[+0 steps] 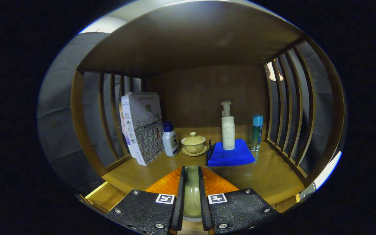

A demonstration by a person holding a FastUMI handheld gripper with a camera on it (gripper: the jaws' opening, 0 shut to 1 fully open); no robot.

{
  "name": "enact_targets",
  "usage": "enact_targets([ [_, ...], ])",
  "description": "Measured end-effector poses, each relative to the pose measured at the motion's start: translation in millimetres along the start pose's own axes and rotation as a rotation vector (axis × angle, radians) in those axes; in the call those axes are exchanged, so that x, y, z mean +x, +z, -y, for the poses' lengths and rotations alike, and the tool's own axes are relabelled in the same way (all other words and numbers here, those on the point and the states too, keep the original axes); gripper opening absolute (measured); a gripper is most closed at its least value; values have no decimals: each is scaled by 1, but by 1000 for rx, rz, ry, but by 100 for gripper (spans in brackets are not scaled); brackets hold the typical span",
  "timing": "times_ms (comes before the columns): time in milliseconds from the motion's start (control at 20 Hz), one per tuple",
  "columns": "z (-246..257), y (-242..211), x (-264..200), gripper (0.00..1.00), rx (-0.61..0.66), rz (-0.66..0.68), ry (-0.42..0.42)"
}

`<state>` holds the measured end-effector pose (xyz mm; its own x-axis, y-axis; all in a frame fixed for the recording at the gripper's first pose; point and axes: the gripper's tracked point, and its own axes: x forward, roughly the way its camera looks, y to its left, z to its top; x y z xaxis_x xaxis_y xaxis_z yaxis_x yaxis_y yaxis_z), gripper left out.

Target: Pull open the drawer, take out the items inside it, and place them on the countertop above the cabinet.

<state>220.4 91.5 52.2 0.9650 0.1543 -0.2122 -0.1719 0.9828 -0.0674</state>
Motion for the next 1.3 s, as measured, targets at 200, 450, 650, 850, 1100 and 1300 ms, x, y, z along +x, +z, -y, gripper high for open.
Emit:
enact_targets([
  [200,11,-9,24,25,8,-29,-50],
  [450,14,-12,21,63,19,-25,-60],
  [650,5,-1,-4,95,37,19,-26],
  [850,0,11,-40,95,12,97,-18],
  [1100,-12,2,-84,95,-27,150,12],
  [1300,-24,-19,-116,95,-33,154,44],
])
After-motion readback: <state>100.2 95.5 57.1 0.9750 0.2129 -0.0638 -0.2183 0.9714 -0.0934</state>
